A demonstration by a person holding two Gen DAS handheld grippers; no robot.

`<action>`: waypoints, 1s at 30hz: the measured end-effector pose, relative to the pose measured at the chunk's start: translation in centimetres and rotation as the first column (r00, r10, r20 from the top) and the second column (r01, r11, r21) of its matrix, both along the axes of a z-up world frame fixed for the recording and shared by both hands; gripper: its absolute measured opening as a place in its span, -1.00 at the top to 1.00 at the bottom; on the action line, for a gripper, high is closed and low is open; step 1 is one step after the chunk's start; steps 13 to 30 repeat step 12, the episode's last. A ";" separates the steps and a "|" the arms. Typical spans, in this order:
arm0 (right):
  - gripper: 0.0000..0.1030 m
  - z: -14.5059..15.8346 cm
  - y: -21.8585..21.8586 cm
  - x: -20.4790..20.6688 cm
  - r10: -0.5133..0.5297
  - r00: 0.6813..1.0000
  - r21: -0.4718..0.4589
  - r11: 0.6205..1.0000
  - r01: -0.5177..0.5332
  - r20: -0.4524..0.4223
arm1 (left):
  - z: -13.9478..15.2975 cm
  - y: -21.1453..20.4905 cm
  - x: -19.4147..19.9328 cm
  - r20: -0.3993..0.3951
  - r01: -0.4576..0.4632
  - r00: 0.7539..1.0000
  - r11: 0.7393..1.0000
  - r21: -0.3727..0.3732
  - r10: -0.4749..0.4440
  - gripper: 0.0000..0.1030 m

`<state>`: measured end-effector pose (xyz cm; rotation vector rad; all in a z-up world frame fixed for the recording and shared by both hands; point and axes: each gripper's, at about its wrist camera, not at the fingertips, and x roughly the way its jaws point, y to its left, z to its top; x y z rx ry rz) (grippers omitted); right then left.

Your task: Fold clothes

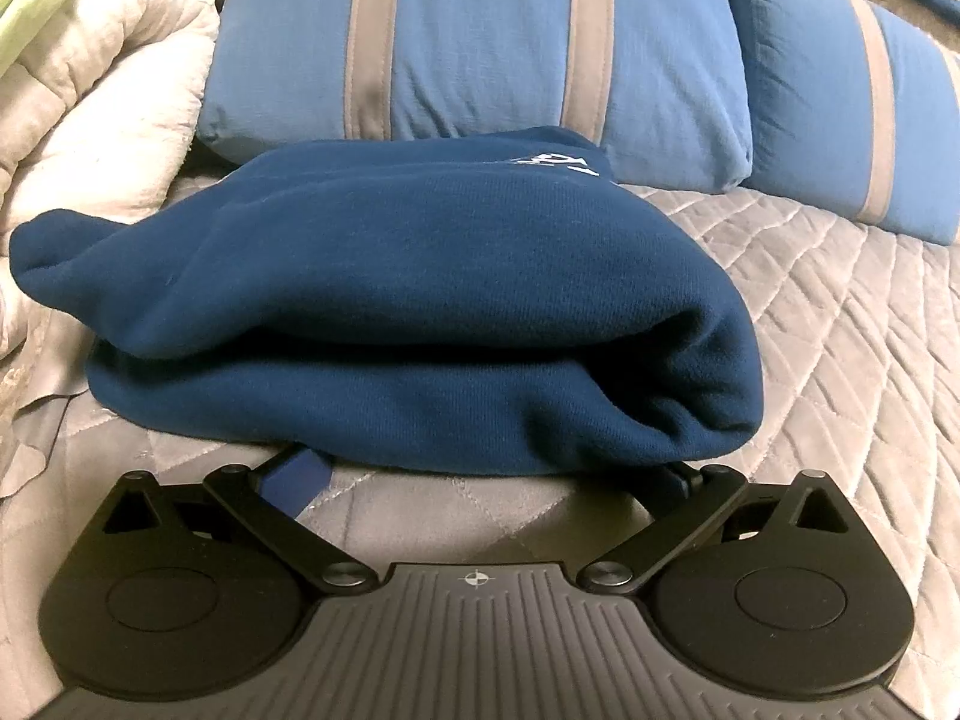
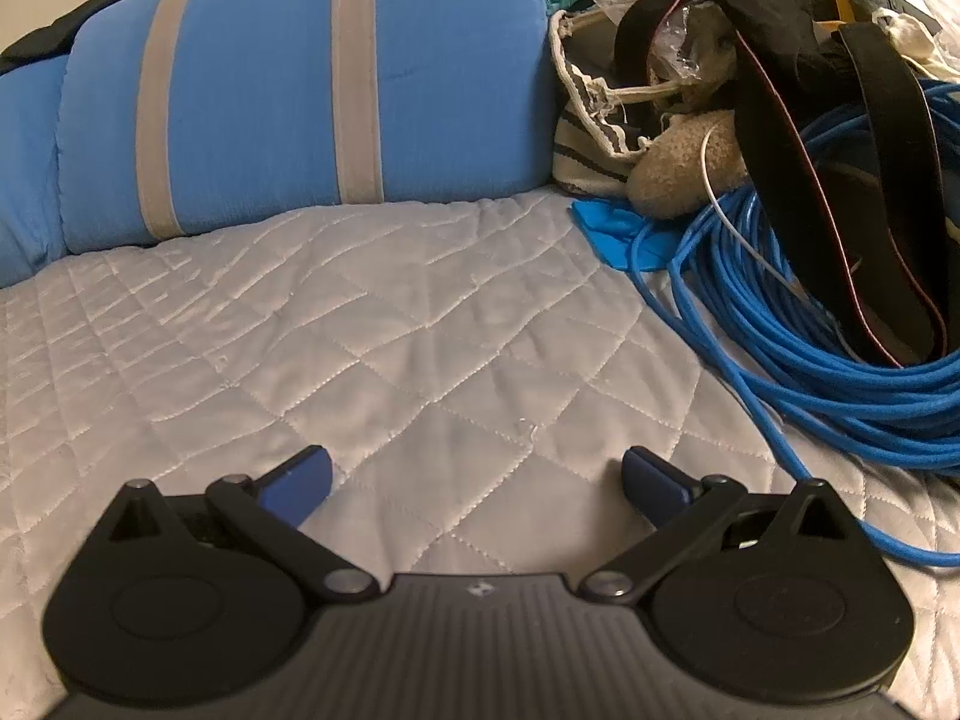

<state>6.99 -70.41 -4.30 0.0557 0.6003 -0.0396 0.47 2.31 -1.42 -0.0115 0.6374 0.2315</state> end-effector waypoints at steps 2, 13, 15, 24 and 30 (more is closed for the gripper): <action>-0.98 0.0 0.0 0.0 0.000 1.000 0.002 1.000 0.000 0.002 | 0.0 0.1 0.0 0.003 0.000 1.000 1.000 0.000 0.000 -1.00; -0.98 -0.2 0.1 -0.2 -0.003 1.000 0.003 1.000 0.002 0.013 | 0.0 0.4 0.1 0.018 0.010 1.000 1.000 -0.017 -0.009 -1.00; -0.98 -0.2 0.1 -0.2 -0.003 1.000 0.003 1.000 0.002 0.013 | 0.0 0.4 0.1 0.018 0.010 1.000 1.000 -0.017 -0.009 -1.00; -0.98 -0.2 0.1 -0.2 -0.003 1.000 0.003 1.000 0.002 0.013 | 0.0 0.4 0.1 0.018 0.010 1.000 1.000 -0.017 -0.009 -1.00; -0.98 -0.2 0.1 -0.2 -0.003 1.000 0.003 1.000 0.002 0.013 | 0.0 0.4 0.1 0.018 0.010 1.000 1.000 -0.017 -0.009 -1.00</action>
